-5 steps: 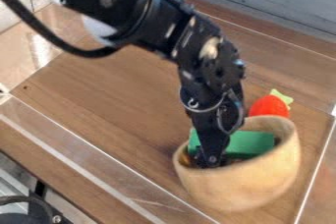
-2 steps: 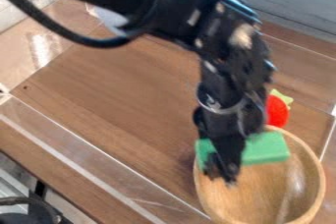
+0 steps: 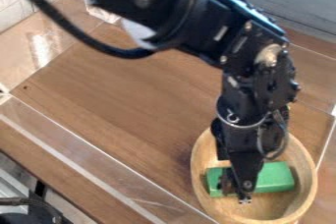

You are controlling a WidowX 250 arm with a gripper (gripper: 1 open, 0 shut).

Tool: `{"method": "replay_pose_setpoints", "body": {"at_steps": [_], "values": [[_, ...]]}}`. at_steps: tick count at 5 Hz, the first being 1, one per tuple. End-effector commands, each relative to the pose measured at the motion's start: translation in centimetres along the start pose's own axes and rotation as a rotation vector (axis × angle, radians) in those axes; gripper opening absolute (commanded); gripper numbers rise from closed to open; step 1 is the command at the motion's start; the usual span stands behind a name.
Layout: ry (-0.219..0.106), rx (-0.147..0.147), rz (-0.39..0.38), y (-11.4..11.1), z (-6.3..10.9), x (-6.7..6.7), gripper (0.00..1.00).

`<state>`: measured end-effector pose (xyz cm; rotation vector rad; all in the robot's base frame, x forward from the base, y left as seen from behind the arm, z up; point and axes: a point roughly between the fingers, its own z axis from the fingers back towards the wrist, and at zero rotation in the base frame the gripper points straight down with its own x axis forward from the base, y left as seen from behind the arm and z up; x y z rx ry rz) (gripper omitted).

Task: Put the green block in the brown bowl

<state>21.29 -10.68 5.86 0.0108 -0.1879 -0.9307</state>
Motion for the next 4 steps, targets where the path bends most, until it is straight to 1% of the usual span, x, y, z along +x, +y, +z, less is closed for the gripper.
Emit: {"method": "replay_pose_setpoints", "body": {"at_steps": [1, 2, 3, 4], "values": [[-0.038, 0.028, -0.037, 0.7, 0.3, 0.9, 1.0], [-0.04, 0.033, -0.077, 0.7, -0.5, 0.9, 1.0], [-0.019, 0.037, -0.087, 1.7, 0.1, 0.0, 1.0], [-0.015, 0.033, -0.15, 2.6, 1.3, -0.7, 1.0]]}}
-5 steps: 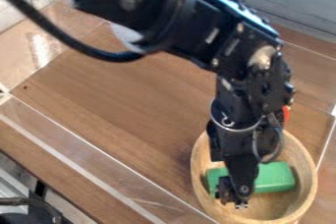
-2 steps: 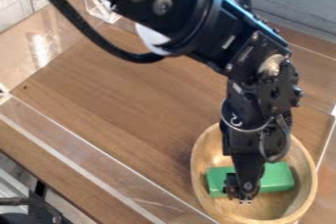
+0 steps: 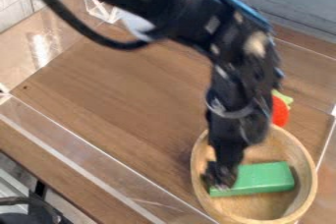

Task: Put the green block in the brown bowl

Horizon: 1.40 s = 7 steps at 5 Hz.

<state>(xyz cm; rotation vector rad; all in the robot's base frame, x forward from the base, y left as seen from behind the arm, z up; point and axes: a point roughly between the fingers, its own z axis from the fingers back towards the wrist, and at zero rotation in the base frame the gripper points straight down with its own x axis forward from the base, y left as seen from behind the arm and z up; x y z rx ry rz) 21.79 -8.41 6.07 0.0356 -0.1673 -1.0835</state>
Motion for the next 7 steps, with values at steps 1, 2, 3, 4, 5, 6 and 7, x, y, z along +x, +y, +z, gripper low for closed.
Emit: {"method": "replay_pose_setpoints", "body": {"at_steps": [1, 2, 3, 4, 5, 6, 7], "values": [[-0.027, 0.048, -0.045, 2.0, 3.1, -0.1, 1.0], [-0.023, 0.055, -0.102, 2.7, 4.1, -0.6, 0.0], [-0.01, 0.057, -0.171, 2.9, 6.1, -0.7, 0.0], [0.03, 0.066, -0.233, 3.0, 9.3, -0.5, 0.0], [0.085, 0.092, -0.192, 2.4, 11.1, 1.3, 0.0], [0.088, 0.107, -0.155, 1.2, 11.5, 3.8, 0.0], [0.07, 0.109, -0.166, 0.8, 11.4, 3.7, 0.0]]}}
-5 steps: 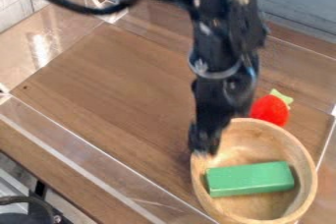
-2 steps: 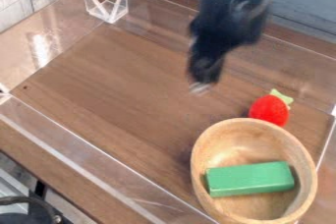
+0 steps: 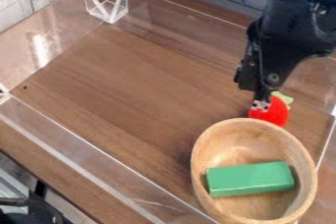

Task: Put the green block in the brown bowl

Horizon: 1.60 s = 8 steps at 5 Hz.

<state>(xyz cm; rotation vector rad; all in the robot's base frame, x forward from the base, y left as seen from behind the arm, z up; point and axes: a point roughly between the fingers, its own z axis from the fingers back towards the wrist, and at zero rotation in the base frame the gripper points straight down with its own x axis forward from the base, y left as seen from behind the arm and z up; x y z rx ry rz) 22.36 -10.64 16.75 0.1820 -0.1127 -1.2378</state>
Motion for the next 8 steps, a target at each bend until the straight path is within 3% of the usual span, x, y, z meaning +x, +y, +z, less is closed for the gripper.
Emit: {"method": "replay_pose_setpoints", "body": {"at_steps": [1, 2, 3, 4, 5, 6, 7, 8], "values": [[-0.047, 0.025, -0.023, -0.1, -0.1, 0.2, 1.0], [-0.043, 0.041, -0.026, 0.4, -0.2, 0.0, 0.0], [-0.054, 0.038, -0.047, 0.7, -1.7, 0.5, 1.0], [-0.04, 0.052, -0.023, 1.5, -0.1, 0.0, 0.0], [-0.019, 0.073, 0.002, 2.4, 2.0, -0.6, 0.0], [-0.032, 0.08, 0.003, 1.7, 2.0, -0.8, 0.0], [-0.046, 0.072, -0.007, 0.8, 1.3, -0.2, 1.0], [-0.066, 0.067, -0.029, -0.2, -0.3, 1.7, 1.0]]}}
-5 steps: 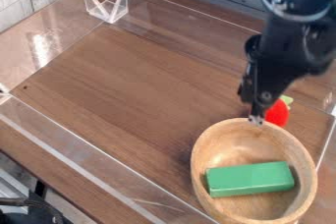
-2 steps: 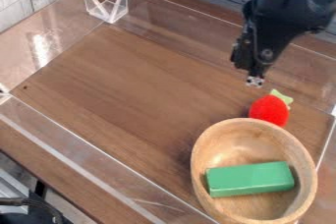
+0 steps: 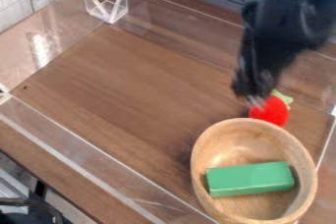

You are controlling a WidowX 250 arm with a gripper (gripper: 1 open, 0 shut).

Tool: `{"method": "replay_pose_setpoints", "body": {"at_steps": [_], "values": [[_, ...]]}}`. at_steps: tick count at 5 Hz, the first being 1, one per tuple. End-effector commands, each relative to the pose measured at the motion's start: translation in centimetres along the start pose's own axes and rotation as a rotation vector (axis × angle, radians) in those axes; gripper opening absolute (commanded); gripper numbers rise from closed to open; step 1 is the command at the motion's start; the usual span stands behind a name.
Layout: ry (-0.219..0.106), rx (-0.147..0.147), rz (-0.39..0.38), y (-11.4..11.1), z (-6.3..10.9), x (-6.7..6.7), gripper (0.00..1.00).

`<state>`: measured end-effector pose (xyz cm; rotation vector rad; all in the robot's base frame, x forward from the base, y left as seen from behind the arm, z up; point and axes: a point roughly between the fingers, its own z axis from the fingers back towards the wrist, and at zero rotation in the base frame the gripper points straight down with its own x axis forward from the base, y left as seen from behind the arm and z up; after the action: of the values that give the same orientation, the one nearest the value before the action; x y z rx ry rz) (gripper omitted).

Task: Put the green block in the brown bowl

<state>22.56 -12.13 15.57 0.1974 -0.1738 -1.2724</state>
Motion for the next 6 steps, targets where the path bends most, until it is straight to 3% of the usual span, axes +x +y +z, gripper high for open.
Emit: {"method": "replay_pose_setpoints", "body": {"at_steps": [1, 2, 3, 4, 5, 6], "values": [[-0.039, 0.047, -0.027, -0.1, 0.3, 1.8, 0.0], [-0.032, 0.063, -0.028, -0.4, 1.1, 1.9, 0.0], [-0.028, 0.066, -0.024, -0.7, 0.7, 2.7, 0.0], [-0.01, 0.095, 0.057, 0.6, 2.2, 2.2, 1.0], [0.027, 0.119, 0.171, 2.8, 3.3, 0.1, 1.0], [0.047, 0.153, 0.235, 3.4, 5.6, -2.2, 1.0]]}}
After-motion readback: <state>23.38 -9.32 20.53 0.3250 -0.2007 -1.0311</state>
